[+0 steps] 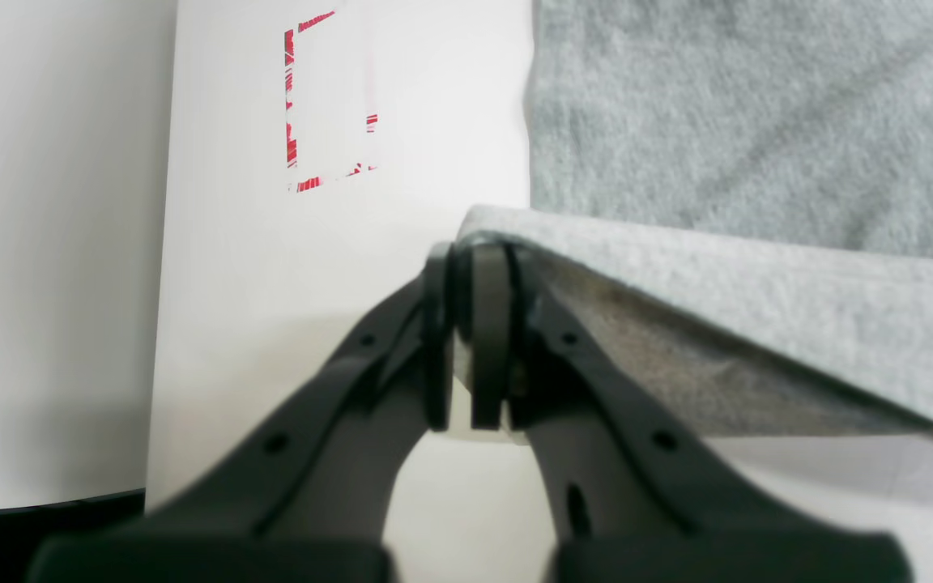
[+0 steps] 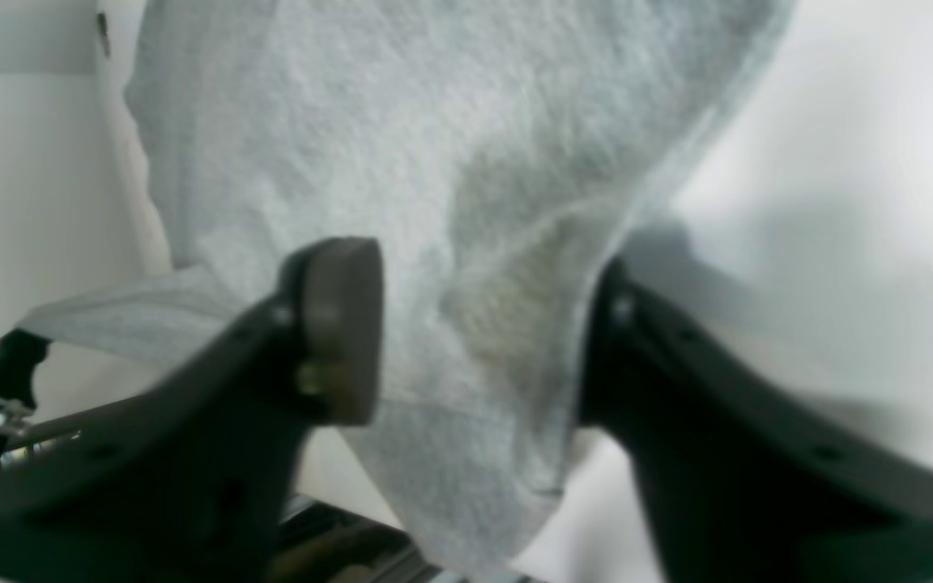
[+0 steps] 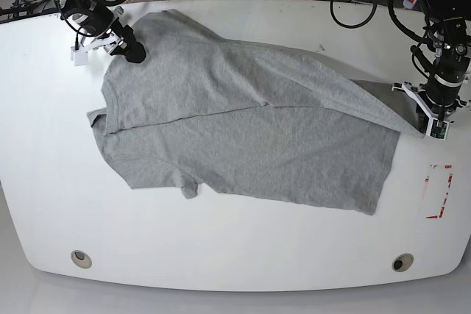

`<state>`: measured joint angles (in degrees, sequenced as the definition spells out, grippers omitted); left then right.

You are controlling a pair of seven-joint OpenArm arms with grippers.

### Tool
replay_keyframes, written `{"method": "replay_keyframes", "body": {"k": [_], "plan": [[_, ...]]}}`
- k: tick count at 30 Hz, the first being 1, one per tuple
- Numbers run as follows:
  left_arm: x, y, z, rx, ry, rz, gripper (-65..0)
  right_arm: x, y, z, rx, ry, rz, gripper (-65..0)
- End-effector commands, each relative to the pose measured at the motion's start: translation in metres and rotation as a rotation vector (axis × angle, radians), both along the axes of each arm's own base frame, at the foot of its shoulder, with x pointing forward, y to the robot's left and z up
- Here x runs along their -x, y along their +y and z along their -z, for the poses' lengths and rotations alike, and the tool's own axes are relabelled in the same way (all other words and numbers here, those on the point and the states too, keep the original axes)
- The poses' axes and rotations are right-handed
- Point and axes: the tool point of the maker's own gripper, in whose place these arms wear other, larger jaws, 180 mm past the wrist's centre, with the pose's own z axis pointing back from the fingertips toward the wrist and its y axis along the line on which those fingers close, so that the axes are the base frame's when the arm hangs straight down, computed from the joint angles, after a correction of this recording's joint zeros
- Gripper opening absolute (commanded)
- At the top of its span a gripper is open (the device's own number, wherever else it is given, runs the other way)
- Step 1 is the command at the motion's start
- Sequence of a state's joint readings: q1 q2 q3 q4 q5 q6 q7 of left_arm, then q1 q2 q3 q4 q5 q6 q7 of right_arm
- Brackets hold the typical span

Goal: Fold the T-shirt properly
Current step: 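Pull both held edges back to flatten the shirt on the table, then lower the held edges and open both grippers to release the shirt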

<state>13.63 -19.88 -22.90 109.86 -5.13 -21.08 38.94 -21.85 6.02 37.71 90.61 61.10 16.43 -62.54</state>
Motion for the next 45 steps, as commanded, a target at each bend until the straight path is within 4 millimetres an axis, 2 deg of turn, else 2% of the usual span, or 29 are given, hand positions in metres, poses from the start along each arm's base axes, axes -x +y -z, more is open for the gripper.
{"method": "replay_keyframes", "body": {"k": [1, 3, 7, 10, 13, 16, 20, 26, 31, 37, 39, 45], "plan": [[-0.006, 0.002, -0.016, -0.019, -0.051, 0.008, -65.0, -0.001, -0.005, 0.001, 0.028, 0.019, -0.006, -50.9], [-0.006, 0.002, -0.016, -0.019, -0.051, 0.008, -65.0, -0.002, -0.007, 0.0, 0.033, 0.015, -0.006, -65.0], [-0.005, -0.003, -0.012, 0.001, -0.05, 0.006, -65.0, -0.005, -0.015, -0.006, 0.07, -0.002, -0.009, -65.0], [-0.005, -0.013, -0.007, 0.038, -0.054, 0.006, -65.0, -0.006, -0.016, -0.021, 0.112, -0.036, -0.027, -65.0], [-0.007, -0.029, -0.017, 0.035, -0.081, 0.049, -65.0, -0.003, -0.014, -0.041, 0.17, -0.078, -0.061, -65.0], [-0.005, -0.044, -0.014, 0.031, -0.063, 0.109, -65.0, 0.007, -0.008, -0.059, 0.222, -0.104, -0.1, -65.0], [0.01, -0.029, -0.007, 0.021, -0.034, 0.071, -65.0, 0.025, -0.004, -0.071, 0.261, -0.101, -0.13, -65.0], [0.032, 0.001, -0.003, -0.007, 0.002, -0.004, -65.0, 0.056, -0.032, -0.071, 0.309, -0.038, -0.038, -65.0], [0.051, 0.002, 0.009, 0.004, 0.05, 0.011, -65.0, 0.071, -0.038, -0.071, 0.341, -0.024, -0.055, -65.0], [0.063, -0.004, 0.022, 0.038, 0.086, 0.005, -65.0, 0.069, -0.035, -0.071, 0.342, -0.037, -0.077, -65.0], [0.078, -0.004, 0.034, 0.039, 0.135, 0.005, -65.0, 0.07, -0.035, -0.071, 0.343, -0.034, -0.079, -65.0], [0.101, -0.001, 0.048, 0.037, 0.205, -0.005, -65.0, 0.079, -0.038, -0.069, 0.349, -0.006, -0.081, -65.0]]}}
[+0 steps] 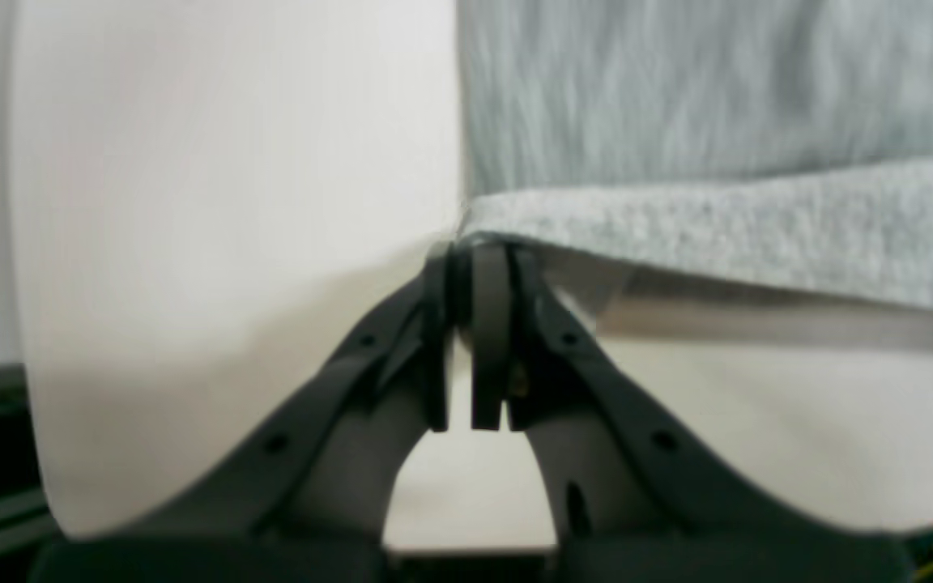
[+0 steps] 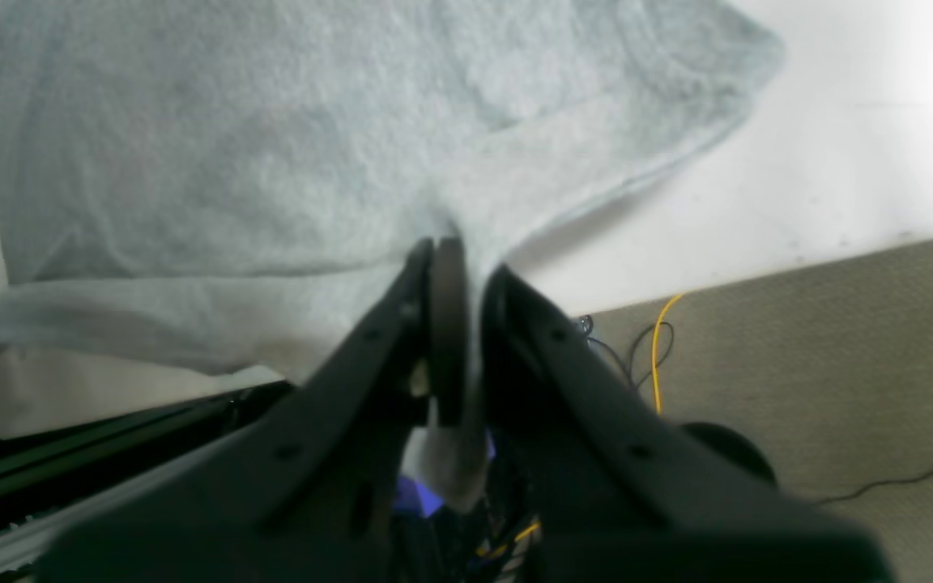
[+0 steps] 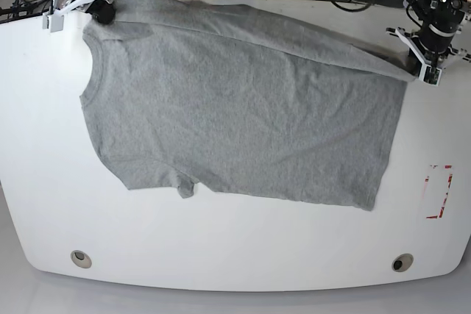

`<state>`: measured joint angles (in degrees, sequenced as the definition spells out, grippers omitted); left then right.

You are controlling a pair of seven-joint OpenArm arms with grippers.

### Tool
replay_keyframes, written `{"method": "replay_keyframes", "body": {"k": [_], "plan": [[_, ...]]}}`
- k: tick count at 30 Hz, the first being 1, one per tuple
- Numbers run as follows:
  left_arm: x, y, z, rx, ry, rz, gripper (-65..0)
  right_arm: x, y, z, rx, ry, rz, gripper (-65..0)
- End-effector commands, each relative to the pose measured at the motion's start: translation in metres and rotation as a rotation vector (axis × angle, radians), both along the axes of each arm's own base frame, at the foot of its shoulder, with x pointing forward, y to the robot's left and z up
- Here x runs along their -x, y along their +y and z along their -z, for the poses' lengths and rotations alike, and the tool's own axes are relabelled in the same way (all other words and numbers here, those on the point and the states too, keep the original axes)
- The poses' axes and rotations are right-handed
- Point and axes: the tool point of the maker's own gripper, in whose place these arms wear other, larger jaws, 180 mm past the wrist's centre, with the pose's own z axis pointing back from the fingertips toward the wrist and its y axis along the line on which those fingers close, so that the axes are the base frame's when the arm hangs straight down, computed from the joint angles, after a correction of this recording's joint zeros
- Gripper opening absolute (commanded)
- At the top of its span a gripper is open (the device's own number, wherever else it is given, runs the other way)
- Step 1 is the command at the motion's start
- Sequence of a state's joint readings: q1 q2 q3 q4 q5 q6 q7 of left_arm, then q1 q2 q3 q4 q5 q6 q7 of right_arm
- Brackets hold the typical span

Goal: Fold the T-shirt properly
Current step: 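Lower the held edges and open both grippers to release the shirt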

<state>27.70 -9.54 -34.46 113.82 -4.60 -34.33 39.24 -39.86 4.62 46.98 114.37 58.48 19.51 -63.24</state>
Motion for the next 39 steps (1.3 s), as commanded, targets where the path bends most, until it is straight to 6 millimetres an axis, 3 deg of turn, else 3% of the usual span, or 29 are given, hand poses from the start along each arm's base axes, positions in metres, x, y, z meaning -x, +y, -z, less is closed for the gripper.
{"method": "replay_keyframes", "body": {"k": [1, 6, 16, 18, 32, 39], "plan": [[0.007, 0.008, -0.005, -0.02, -0.007, -0.009, -65.0, 0.007, -0.004, -0.006, 0.018, 0.002, -0.008, -65.0], [0.024, 0.034, -0.006, -0.067, 0.056, -0.071, -65.0, 0.018, -0.001, -0.002, 0.016, 0.032, -0.017, -65.0], [0.028, 0.031, -0.005, -0.077, 0.083, -0.021, -65.0, 0.02, 0.001, -0.001, 0.01, 0.045, -0.026, -65.0], [0.025, 0.029, -0.005, -0.072, 0.075, -0.019, -65.0, 0.011, 0.001, -0.003, 0.008, 0.022, -0.028, -65.0], [-0.049, 0.029, -0.048, -0.057, -0.145, -0.029, -65.0, -0.056, 0.004, -0.023, -0.002, -0.139, -0.045, -65.0], [-0.084, 0.019, -0.046, -0.079, -0.145, 0.025, -65.0, -0.087, -0.001, -0.005, 0.019, -0.124, -0.066, -65.0]]}}
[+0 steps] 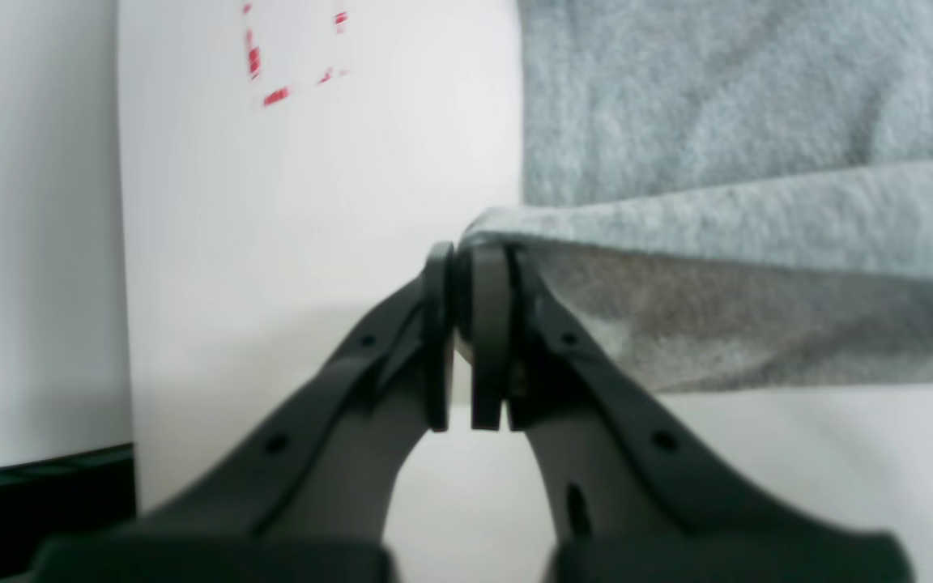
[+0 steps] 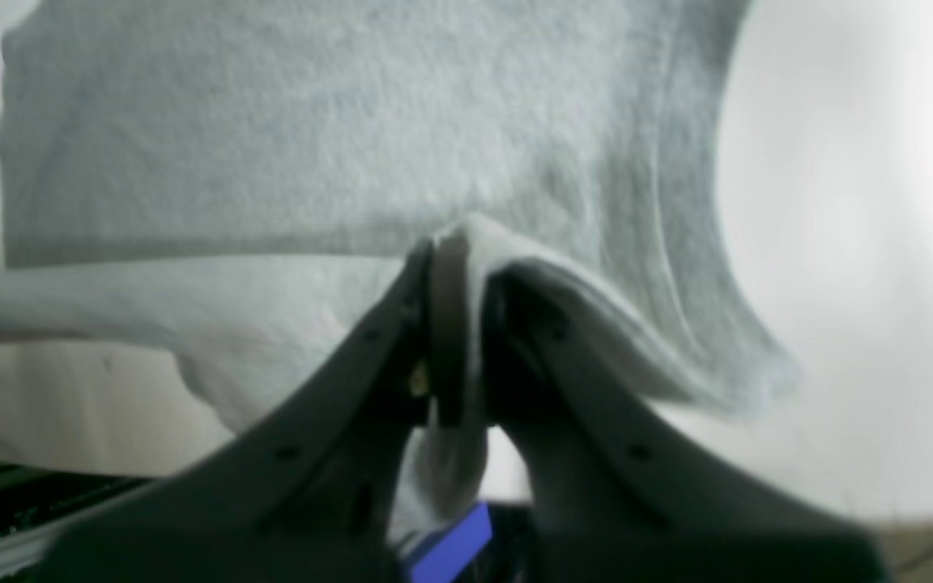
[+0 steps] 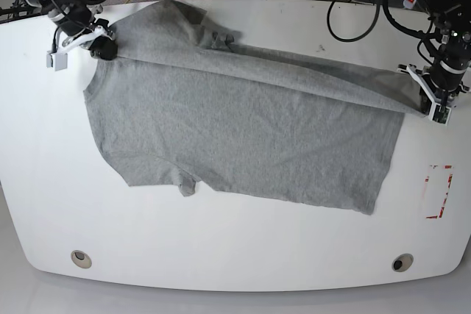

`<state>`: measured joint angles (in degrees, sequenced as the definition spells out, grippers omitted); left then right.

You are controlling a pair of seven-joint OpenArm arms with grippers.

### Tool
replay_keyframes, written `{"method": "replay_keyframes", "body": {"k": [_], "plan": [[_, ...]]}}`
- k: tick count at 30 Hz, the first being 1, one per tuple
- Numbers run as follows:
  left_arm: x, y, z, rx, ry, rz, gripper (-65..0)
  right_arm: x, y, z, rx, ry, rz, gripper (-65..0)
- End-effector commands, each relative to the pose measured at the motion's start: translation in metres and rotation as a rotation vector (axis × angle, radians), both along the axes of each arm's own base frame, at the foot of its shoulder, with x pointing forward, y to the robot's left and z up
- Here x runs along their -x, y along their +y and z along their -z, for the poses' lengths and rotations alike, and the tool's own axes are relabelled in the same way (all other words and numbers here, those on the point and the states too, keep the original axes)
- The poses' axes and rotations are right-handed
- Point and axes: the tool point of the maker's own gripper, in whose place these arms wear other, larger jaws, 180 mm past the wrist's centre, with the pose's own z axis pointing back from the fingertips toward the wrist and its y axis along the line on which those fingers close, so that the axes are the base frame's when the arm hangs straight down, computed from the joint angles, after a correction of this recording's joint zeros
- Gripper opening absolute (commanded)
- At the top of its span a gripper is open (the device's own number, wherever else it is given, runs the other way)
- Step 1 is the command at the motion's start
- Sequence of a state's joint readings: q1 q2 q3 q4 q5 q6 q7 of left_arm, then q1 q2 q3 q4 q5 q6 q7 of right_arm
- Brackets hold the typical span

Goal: Fold the T-shirt properly
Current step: 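Lower the held edges and open both grippers to release the shirt, then regrasp the shirt edge near each gripper and pull it taut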

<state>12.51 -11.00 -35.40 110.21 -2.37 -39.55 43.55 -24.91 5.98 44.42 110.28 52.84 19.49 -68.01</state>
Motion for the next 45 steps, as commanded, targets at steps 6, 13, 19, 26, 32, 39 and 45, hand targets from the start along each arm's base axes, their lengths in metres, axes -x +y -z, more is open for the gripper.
{"method": "replay_keyframes", "body": {"k": [6, 13, 19, 26, 32, 39, 45], "plan": [[-0.043, 0.011, 0.001, 0.015, -0.027, -0.022, -65.0, -0.037, -0.009, 0.006, -0.036, -0.047, 0.021, -65.0], [-0.059, 0.017, 0.021, 0.032, 0.034, -0.013, -65.0, -0.051, -0.021, 0.018, -0.074, -0.033, 0.048, -65.0], [-0.071, 0.008, 0.037, 0.061, 0.068, 0.027, -63.1, -0.062, -0.027, 0.009, -0.057, -0.062, 0.044, -64.2], [-0.078, -0.01, 0.039, 0.033, 0.085, 0.113, -24.9, -0.06, -0.032, 0.006, -0.043, -0.063, 0.044, -29.8], [-0.078, -0.009, 0.037, 0.029, 0.085, 0.117, -15.8, -0.042, -0.024, -0.008, 0.022, -0.072, 0.004, -23.5], [-0.08, -0.01, 0.019, -0.002, 0.036, 0.127, -15.8, -0.006, 0.003, -0.004, -0.046, -0.04, -0.007, -23.5], [-0.069, 0.0, 0.017, -0.007, 0.029, 0.094, -15.8, 0.026, 0.022, 0.015, -0.116, 0.038, 0.019, -23.5]]}}
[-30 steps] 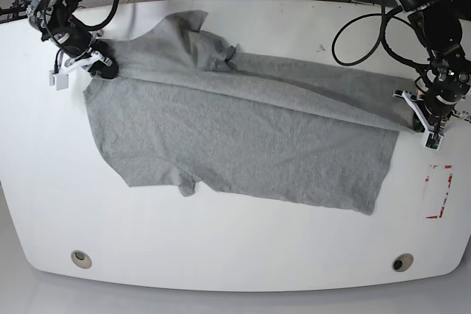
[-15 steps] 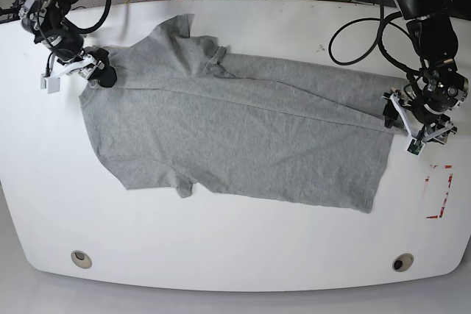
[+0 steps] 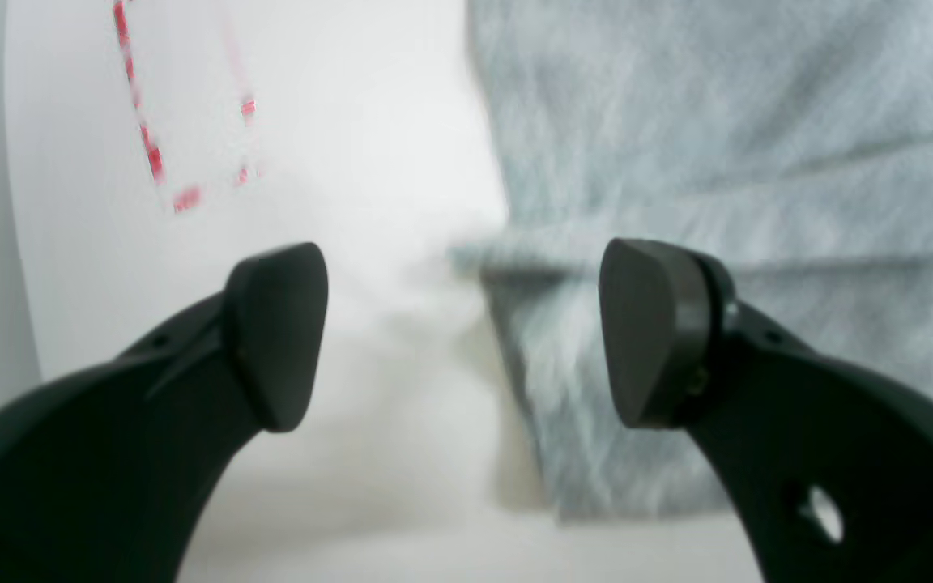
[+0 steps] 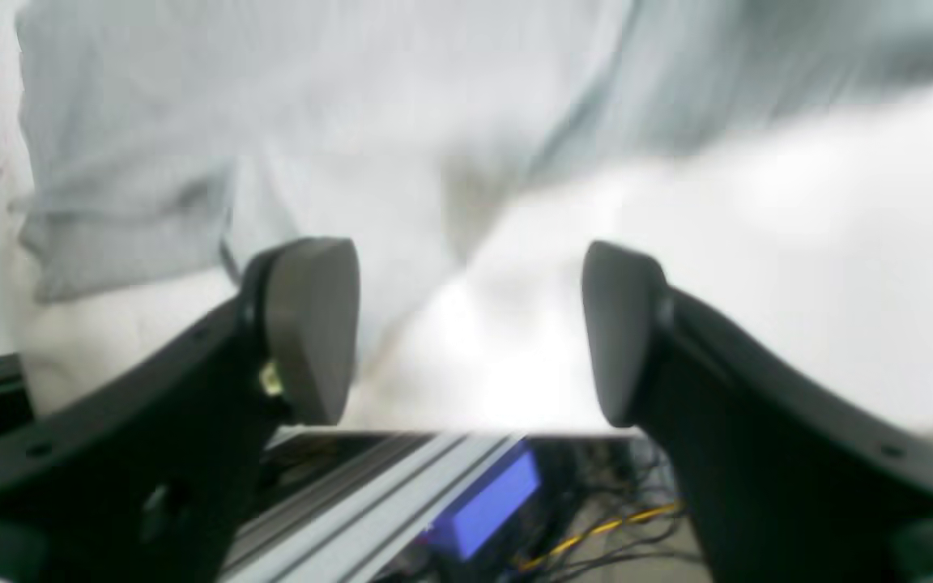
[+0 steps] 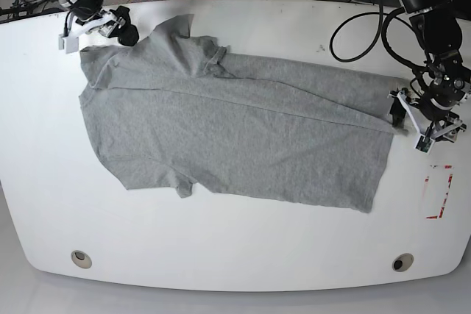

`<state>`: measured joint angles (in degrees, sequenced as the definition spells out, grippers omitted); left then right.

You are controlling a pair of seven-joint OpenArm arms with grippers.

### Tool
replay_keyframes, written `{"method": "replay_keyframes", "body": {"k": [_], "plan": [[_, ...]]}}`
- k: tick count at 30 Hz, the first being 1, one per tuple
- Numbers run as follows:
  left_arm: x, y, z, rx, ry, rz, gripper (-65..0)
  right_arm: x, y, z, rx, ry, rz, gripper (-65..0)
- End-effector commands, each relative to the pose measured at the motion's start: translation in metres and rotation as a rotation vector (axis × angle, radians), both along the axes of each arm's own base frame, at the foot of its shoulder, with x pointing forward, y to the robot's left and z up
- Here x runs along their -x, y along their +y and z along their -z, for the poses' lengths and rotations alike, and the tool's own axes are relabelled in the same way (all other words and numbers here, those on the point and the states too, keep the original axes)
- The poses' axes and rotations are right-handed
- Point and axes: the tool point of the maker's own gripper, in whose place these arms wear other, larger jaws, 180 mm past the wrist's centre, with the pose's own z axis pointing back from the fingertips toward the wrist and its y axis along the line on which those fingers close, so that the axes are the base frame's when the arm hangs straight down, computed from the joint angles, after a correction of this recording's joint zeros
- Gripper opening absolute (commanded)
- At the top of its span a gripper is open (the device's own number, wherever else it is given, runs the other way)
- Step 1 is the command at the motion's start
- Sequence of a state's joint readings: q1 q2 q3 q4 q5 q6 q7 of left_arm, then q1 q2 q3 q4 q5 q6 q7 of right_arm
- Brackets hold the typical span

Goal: Fold the T-shirt properly
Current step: 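Regrasp the shirt edge near each gripper and pull it taut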

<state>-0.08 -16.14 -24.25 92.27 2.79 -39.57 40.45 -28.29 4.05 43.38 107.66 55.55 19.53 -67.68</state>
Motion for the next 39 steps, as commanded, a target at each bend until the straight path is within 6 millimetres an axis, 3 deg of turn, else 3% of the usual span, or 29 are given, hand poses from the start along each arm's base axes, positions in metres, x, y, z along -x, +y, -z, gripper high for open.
{"method": "replay_keyframes", "body": {"k": [1, 7, 14, 18, 21, 23, 27, 29, 33, 39], "plan": [[-0.005, 0.008, -0.018, -0.02, -0.052, -0.01, -15.8, 0.007, 0.01, -0.002, -0.027, -0.01, 0.002, -23.5], [0.004, 0.01, -0.01, -0.023, -0.027, -0.013, -15.8, 0.008, 0.052, 0.007, -0.098, 0.016, -0.103, -23.5], [0.008, 0.008, -0.016, -0.041, -0.037, 0.001, -15.8, 0.002, 0.057, 0.015, -0.141, 0.023, -0.081, -23.5], [0.012, 0.006, -0.018, -0.054, -0.042, 0.01, -15.8, 0.01, 0.057, 0.033, -0.181, 0.075, -0.059, -23.5], [0.011, 0.004, -0.022, -0.057, -0.052, 0.014, -15.8, 0.01, 0.062, 0.035, -0.19, 0.078, -0.07, -24.1], [0.012, 0.004, -0.022, -0.059, -0.051, 0.015, -15.8, 0.009, 0.075, 0.035, -0.207, 0.08, -0.108, -29.2], [0.012, 0.005, -0.021, -0.06, -0.048, 0.014, -15.8, 0.007, 0.089, 0.036, -0.227, 0.08, -0.143, -50.9], [0.012, 0.005, -0.022, -0.062, -0.05, 0.014, -15.8, 0.0, 0.091, 0.033, -0.225, 0.062, -0.151, -65.0], [0.012, 0.006, -0.021, -0.064, -0.047, 0.013, -15.8, -0.004, 0.088, 0.027, -0.216, 0.041, -0.149, -65.0], [0.016, 0.006, -0.017, -0.065, -0.034, 0.013, -15.8, -0.009, 0.084, -0.012, -0.114, -0.057, -0.214, -65.0]]}}
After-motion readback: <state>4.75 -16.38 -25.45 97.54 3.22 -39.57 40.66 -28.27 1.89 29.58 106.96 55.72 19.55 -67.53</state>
